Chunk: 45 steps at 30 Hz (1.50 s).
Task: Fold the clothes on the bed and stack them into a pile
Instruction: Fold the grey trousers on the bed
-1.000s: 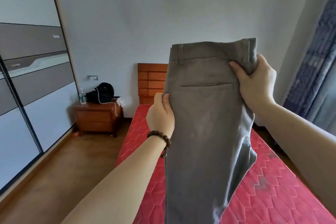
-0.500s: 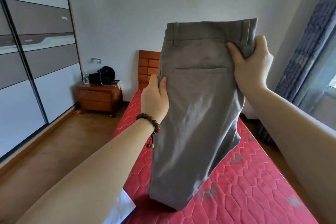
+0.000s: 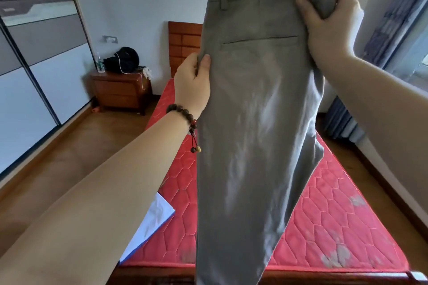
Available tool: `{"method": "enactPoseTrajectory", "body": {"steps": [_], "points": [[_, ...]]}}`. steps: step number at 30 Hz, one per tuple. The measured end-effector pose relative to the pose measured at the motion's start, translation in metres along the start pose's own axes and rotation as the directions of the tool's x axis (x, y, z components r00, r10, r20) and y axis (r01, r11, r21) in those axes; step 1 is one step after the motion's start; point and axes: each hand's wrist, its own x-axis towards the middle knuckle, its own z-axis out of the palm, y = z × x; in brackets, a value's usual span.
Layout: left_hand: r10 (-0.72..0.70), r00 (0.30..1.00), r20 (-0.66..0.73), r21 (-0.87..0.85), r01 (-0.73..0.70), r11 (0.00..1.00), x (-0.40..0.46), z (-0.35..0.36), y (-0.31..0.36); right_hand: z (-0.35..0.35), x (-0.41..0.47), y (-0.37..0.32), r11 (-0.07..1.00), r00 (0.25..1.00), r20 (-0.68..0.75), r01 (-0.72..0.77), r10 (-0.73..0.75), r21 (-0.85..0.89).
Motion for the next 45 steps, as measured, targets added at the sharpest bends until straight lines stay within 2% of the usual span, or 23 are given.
{"method": "enactPoseTrajectory", "body": {"steps": [4,8,13,17,20,26,29,32,33,36,41,43,45], "points": [[-0.138,0.982,0.126,0.035,0.135,0.990,0.008,0.018,-0.065,0.054,-0.028,0.074,0.986,0.976,0.146,-0.158,0.163,-0.045],[-0.255,0.958,0.132,0.145,0.236,0.961,0.018,0.050,-0.139,0.114,-0.079,0.152,0.946,0.895,0.308,-0.290,0.322,-0.145],[-0.393,0.894,0.214,0.193,0.355,0.915,0.012,0.083,-0.225,0.159,-0.114,0.223,0.884,0.820,0.334,-0.415,0.465,-0.213],[-0.471,0.857,0.210,0.218,0.429,0.877,0.004,0.116,-0.276,0.181,-0.129,0.273,0.846,0.770,0.351,-0.478,0.534,-0.239],[-0.489,0.852,0.189,0.270,0.434,0.860,-0.003,0.142,-0.306,0.193,-0.136,0.318,0.823,0.738,0.365,-0.514,0.568,-0.241],[-0.399,0.914,0.076,0.459,0.323,0.828,-0.016,0.206,-0.387,0.237,-0.153,0.420,0.818,0.718,0.399,-0.540,0.570,-0.196],[-0.393,0.914,0.098,0.533,0.286,0.796,-0.008,0.235,-0.437,0.271,-0.160,0.468,0.805,0.708,0.391,-0.560,0.588,-0.195],[-0.429,0.899,0.088,0.568,0.309,0.763,0.011,0.260,-0.495,0.319,-0.163,0.516,0.778,0.680,0.383,-0.581,0.625,-0.239],[-0.472,0.878,0.082,0.604,0.333,0.724,0.015,0.268,-0.517,0.335,-0.166,0.534,0.758,0.646,0.400,-0.590,0.650,-0.279],[-0.664,0.744,0.076,0.748,0.397,0.531,0.004,0.278,-0.583,0.366,-0.196,0.587,0.659,0.459,0.475,-0.565,0.751,-0.495],[-0.833,0.540,0.123,0.864,0.355,0.357,-0.079,0.277,-0.662,0.366,-0.292,0.647,0.634,0.288,0.568,-0.437,0.771,-0.638],[-0.899,0.430,0.088,0.896,0.360,0.260,-0.112,0.279,-0.680,0.366,-0.329,0.659,0.617,0.199,0.595,-0.415,0.779,-0.669],[-0.936,0.352,0.017,0.893,0.417,0.173,-0.135,0.283,-0.697,0.373,-0.356,0.667,0.599,0.146,0.597,-0.399,0.789,-0.694]]}}
